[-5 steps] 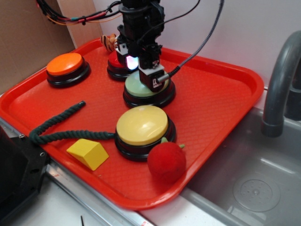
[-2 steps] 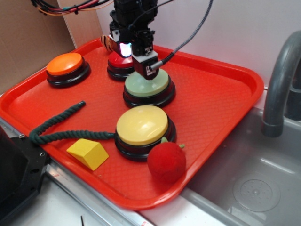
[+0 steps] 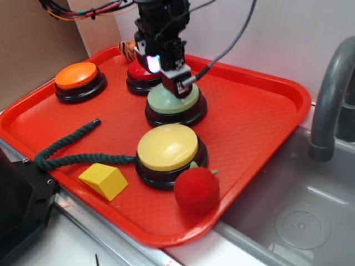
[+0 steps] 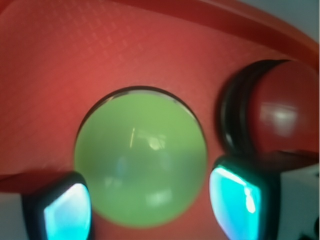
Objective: Push the green button.
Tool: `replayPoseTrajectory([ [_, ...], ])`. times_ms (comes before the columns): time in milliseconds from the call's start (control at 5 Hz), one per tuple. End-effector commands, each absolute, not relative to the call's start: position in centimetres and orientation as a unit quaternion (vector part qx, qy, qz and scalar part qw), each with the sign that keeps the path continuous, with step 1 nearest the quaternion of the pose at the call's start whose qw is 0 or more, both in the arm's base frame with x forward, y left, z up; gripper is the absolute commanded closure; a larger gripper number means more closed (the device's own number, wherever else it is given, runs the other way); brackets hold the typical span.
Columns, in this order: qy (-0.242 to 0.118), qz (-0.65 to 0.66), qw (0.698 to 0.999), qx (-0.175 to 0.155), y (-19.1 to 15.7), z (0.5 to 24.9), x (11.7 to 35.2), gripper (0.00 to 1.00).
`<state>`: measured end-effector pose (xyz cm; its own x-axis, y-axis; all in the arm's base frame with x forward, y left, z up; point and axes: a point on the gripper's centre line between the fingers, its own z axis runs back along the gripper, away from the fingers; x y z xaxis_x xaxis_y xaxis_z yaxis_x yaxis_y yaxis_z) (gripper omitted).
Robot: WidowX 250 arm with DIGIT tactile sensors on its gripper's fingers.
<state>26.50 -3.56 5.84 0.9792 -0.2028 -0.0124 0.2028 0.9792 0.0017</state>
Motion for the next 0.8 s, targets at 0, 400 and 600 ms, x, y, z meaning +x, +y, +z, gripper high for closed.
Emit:
replayPoseTrajectory([
  [0,0.004,-0.107,0.994,0.003,-3.7,4.3,26.7,0.0],
  [400,-0.013,-0.112,0.994,0.012,-3.7,6.5,26.8,0.0],
  [600,-0.032,-0.107,0.994,0.017,-3.5,9.0,26.7,0.0],
])
